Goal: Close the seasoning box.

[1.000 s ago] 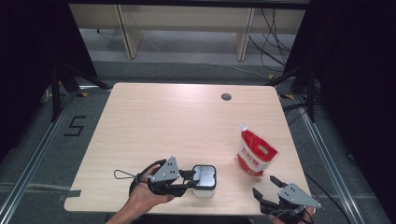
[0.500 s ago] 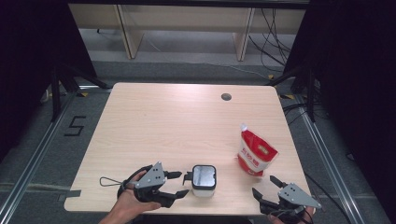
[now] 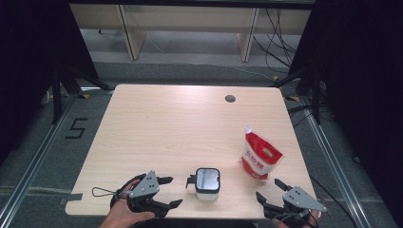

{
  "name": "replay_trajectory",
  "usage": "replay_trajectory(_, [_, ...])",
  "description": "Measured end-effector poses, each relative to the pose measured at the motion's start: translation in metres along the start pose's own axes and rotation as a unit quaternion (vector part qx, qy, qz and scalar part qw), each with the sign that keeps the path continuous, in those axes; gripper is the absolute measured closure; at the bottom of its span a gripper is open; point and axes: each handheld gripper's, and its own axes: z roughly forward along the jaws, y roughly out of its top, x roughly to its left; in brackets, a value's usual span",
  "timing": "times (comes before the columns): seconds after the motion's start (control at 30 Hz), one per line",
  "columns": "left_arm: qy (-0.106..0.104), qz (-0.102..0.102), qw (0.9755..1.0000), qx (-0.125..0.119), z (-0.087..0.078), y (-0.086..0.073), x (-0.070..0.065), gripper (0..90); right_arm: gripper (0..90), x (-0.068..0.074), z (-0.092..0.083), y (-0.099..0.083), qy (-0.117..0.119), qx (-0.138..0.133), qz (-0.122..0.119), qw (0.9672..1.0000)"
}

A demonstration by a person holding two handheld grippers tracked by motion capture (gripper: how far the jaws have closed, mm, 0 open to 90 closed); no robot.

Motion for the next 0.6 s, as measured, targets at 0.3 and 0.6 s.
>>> replay_trajectory(0.3, [0.023,-0.022,0.9994,0.017,-0.002,-0.022,0.005,23.7,21.7,0.002,-0.001,0.0,0.0,0.009,0.012,0.9999])
replay_trajectory(0.6, [0.045,-0.055,0.9972,0.022,-0.009,-0.036,0.006,23.7,21.8,0.0,0.001,0.001,0.005,0.006,-0.01,0.9999])
